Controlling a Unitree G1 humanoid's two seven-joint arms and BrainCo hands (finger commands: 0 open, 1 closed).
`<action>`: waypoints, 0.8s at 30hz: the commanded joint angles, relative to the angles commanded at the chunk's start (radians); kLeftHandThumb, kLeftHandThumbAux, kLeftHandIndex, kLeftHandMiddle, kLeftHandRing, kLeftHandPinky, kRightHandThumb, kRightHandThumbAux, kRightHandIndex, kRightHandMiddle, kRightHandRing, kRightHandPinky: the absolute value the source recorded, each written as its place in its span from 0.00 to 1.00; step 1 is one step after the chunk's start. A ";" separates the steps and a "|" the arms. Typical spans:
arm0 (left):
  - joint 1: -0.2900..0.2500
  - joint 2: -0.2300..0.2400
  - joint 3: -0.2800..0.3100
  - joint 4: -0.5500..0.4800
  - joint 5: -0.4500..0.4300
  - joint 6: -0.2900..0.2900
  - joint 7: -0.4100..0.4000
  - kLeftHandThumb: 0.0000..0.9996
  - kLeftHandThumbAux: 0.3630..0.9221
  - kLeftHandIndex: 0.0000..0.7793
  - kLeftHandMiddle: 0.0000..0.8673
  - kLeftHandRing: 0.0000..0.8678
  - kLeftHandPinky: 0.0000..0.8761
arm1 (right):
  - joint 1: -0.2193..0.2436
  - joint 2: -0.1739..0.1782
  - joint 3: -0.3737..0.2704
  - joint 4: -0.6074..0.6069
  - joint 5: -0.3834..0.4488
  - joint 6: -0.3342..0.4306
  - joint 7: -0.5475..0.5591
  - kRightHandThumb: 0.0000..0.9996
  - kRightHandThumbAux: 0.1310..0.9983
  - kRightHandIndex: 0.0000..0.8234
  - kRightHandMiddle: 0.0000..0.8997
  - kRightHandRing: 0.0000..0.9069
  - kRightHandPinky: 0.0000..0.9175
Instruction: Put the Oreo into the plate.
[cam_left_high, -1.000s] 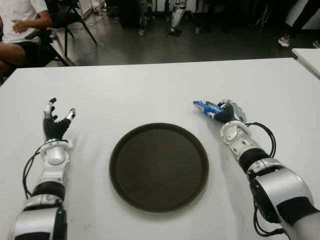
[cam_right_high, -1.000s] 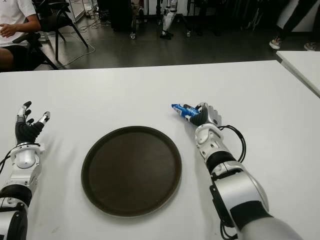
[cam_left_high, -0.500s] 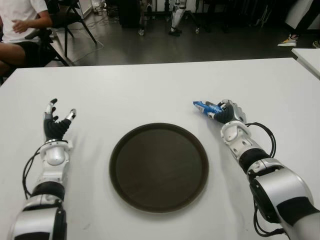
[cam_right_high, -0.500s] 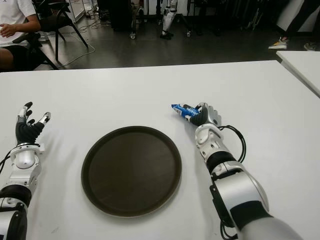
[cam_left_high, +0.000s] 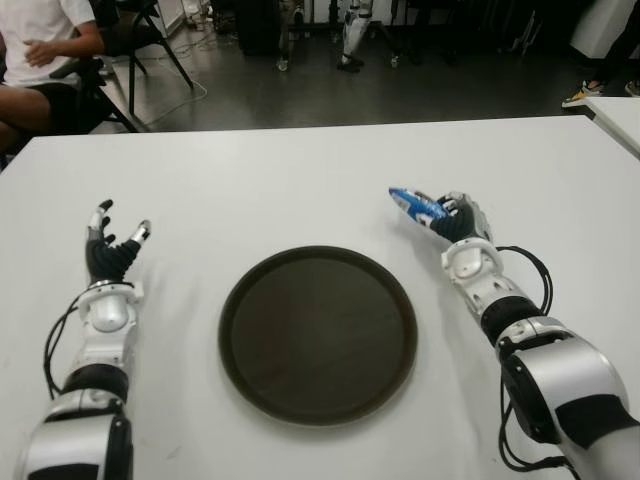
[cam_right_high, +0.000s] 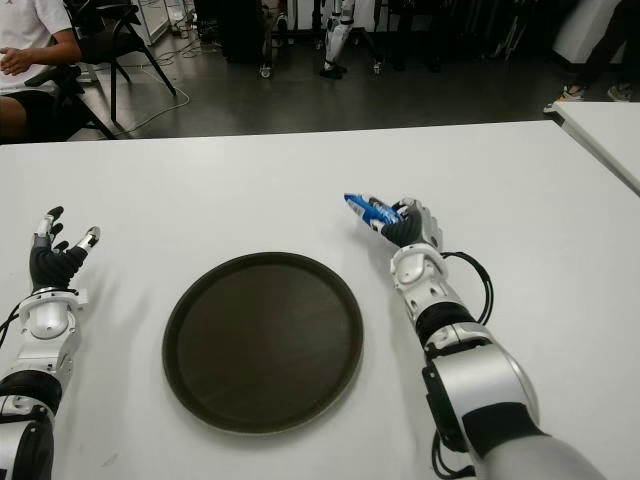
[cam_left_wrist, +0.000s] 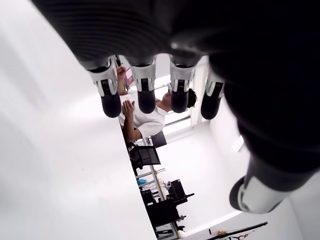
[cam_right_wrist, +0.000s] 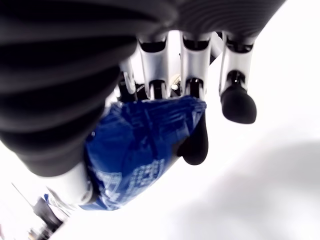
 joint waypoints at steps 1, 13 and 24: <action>-0.003 0.000 0.000 0.004 0.000 0.001 0.002 0.00 0.60 0.00 0.00 0.00 0.00 | 0.016 0.000 -0.019 -0.045 0.026 -0.014 0.022 0.70 0.69 0.53 0.90 0.89 0.87; -0.009 -0.007 0.003 0.003 -0.008 -0.002 0.007 0.00 0.59 0.00 0.00 0.00 0.00 | 0.168 0.037 -0.182 -0.369 0.343 -0.070 0.393 0.70 0.68 0.53 0.91 0.90 0.89; -0.011 0.007 -0.014 0.012 0.018 0.008 0.023 0.00 0.57 0.00 0.00 0.00 0.00 | 0.245 0.059 -0.178 -0.552 0.378 -0.043 0.484 0.71 0.68 0.53 0.89 0.89 0.88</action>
